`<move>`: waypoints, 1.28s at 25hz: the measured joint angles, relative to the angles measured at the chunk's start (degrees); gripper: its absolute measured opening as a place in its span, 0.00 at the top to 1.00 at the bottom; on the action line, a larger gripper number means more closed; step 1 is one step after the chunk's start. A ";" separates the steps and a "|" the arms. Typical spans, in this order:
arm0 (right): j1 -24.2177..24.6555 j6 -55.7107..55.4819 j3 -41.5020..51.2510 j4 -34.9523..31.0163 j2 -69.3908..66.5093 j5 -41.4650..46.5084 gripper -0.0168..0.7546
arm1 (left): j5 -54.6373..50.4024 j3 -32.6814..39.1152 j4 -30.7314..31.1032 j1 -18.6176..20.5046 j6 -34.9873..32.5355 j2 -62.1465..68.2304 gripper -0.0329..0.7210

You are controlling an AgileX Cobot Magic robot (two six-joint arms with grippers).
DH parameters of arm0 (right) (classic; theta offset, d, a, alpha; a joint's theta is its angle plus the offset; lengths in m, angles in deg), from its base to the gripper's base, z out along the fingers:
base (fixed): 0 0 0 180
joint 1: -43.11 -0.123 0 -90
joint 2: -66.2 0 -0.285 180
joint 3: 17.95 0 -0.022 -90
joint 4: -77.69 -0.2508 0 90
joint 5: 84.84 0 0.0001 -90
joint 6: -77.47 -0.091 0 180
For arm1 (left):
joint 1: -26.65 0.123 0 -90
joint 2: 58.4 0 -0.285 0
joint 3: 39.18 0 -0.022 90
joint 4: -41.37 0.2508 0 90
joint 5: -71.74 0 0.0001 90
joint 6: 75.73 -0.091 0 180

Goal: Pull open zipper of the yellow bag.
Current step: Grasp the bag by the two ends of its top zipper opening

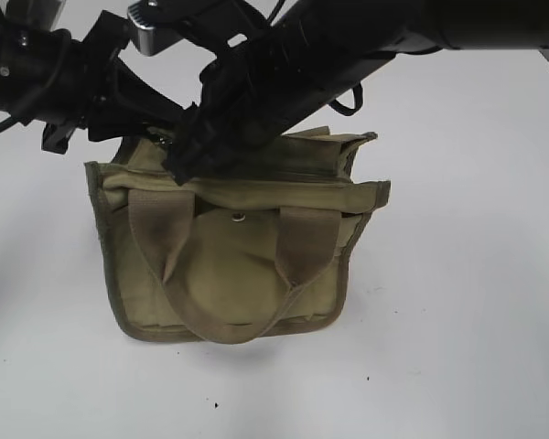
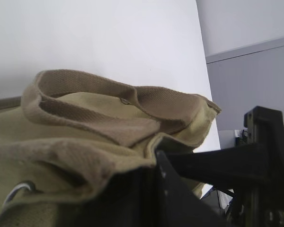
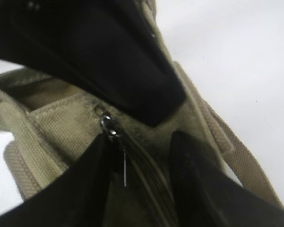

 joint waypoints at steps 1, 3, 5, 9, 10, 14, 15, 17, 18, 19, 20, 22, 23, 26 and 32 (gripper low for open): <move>0.00 0.06 0.00 0.13 -0.12 0.00 0.68 | 0.00 0.05 0.00 0.00 0.00 0.12 0.94; 0.00 0.11 -0.07 0.22 -0.24 0.14 0.80 | 0.00 0.05 -0.06 0.00 0.00 0.18 0.94; 0.00 0.11 -0.07 0.22 -0.31 0.73 0.93 | 0.00 0.05 -0.18 0.00 0.00 0.18 0.94; 0.00 0.11 -0.25 0.41 -0.31 3.31 0.98 | -0.43 0.05 -0.25 0.00 -0.07 0.18 0.94; 0.00 0.11 -0.25 0.71 -0.06 4.13 0.98 | -0.56 0.05 -0.04 0.00 -0.07 0.18 0.94; 0.54 0.05 -0.25 2.86 2.18 9.12 0.98 | -2.08 0.05 0.09 -0.05 -0.07 0.12 0.94; 0.89 -0.35 -0.25 3.54 2.82 10.98 0.98 | -2.34 0.05 0.13 -0.05 -0.07 0.06 0.94; 2.08 -1.70 -0.25 4.44 4.37 14.69 0.98 | -2.77 0.05 0.37 -0.05 -0.07 -0.18 0.94; 3.03 -2.63 -0.25 4.98 4.94 16.45 0.98 | -2.89 0.05 0.63 -0.05 -0.07 -0.25 0.94; 4.17 -3.49 -0.25 5.56 5.62 18.76 0.98 | -2.90 -0.01 0.77 -0.05 -0.07 -0.25 0.94; 5.27 -4.41 -0.25 5.99 6.15 21.23 0.98 | -2.90 -0.01 1.01 -0.05 -0.07 -0.25 0.94; 8.31 -5.81 -0.25 6.63 6.88 25.82 0.98 | -2.77 -0.01 1.30 -0.05 -0.07 -0.25 0.94; 9.94 -6.53 -0.25 6.77 7.13 28.28 0.98 | -2.70 -0.01 1.42 -0.05 -0.07 -0.25 0.94; 14.51 -8.20 -0.25 6.96 7.39 34.74 0.98 | -2.65 -0.06 2.00 -0.05 -0.03 -0.25 0.94; 20.71 -10.42 -0.25 7.07 7.45 40.75 0.98 | -2.35 -0.06 2.50 -0.05 -0.03 -0.31 0.94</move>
